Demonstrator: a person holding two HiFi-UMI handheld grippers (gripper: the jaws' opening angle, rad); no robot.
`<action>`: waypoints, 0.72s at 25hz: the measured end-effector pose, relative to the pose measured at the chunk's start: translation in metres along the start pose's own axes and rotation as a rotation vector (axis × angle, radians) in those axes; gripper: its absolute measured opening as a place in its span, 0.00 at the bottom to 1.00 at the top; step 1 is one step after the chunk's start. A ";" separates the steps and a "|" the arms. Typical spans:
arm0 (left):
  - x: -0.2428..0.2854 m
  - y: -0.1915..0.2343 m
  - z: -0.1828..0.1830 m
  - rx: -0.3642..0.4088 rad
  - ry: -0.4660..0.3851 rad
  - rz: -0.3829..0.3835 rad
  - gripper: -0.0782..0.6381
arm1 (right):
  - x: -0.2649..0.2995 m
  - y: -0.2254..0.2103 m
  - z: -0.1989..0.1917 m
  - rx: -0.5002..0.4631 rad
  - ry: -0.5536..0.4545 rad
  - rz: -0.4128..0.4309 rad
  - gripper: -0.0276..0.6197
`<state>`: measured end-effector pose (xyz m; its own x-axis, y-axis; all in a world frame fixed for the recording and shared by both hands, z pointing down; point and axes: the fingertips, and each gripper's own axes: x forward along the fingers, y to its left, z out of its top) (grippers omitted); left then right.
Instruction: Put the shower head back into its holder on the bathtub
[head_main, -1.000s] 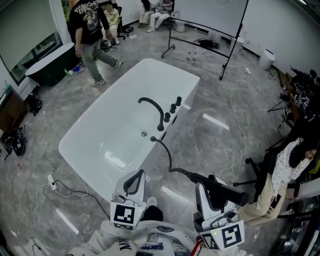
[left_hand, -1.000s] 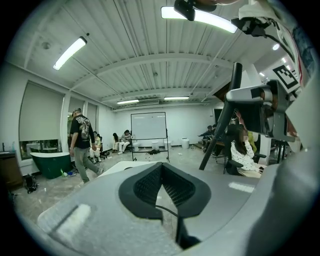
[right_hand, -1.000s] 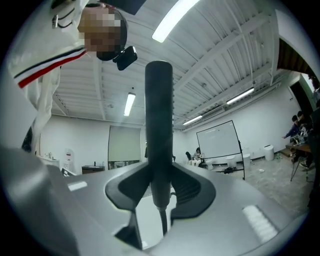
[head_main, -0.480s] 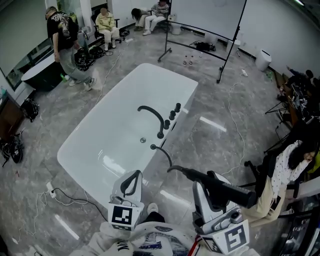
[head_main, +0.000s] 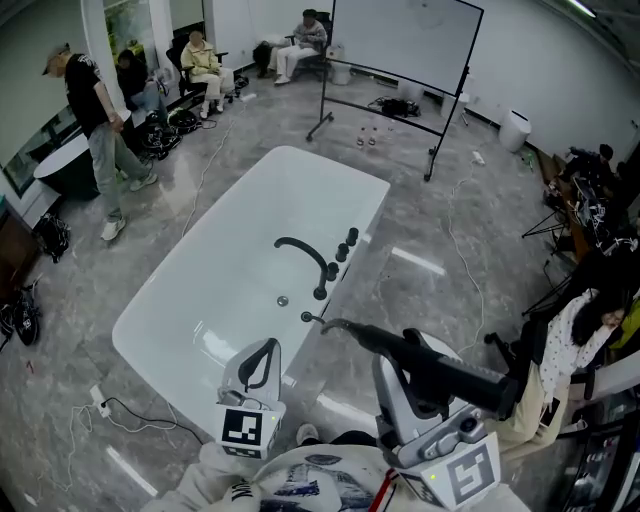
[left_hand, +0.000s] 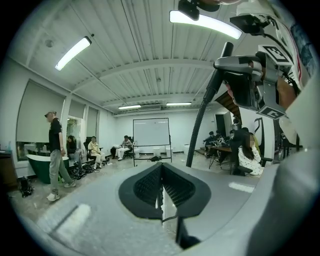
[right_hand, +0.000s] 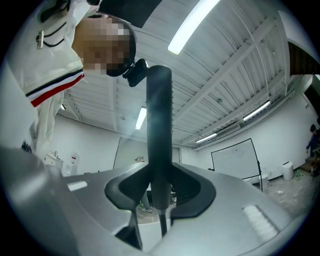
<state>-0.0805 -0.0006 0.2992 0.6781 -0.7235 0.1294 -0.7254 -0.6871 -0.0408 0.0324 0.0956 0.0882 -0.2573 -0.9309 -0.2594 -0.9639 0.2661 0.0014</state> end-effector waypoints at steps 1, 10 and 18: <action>0.002 0.002 0.003 -0.002 -0.004 0.003 0.10 | 0.005 -0.001 0.000 -0.008 -0.003 0.005 0.26; 0.022 0.017 0.010 -0.002 -0.007 0.028 0.10 | 0.042 -0.012 -0.012 -0.007 0.001 0.047 0.26; 0.041 0.031 0.003 -0.019 0.003 0.069 0.10 | 0.064 -0.024 -0.033 0.010 0.028 0.084 0.26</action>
<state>-0.0745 -0.0520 0.3008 0.6258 -0.7691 0.1299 -0.7727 -0.6340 -0.0310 0.0371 0.0208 0.1035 -0.3391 -0.9118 -0.2316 -0.9382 0.3458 0.0125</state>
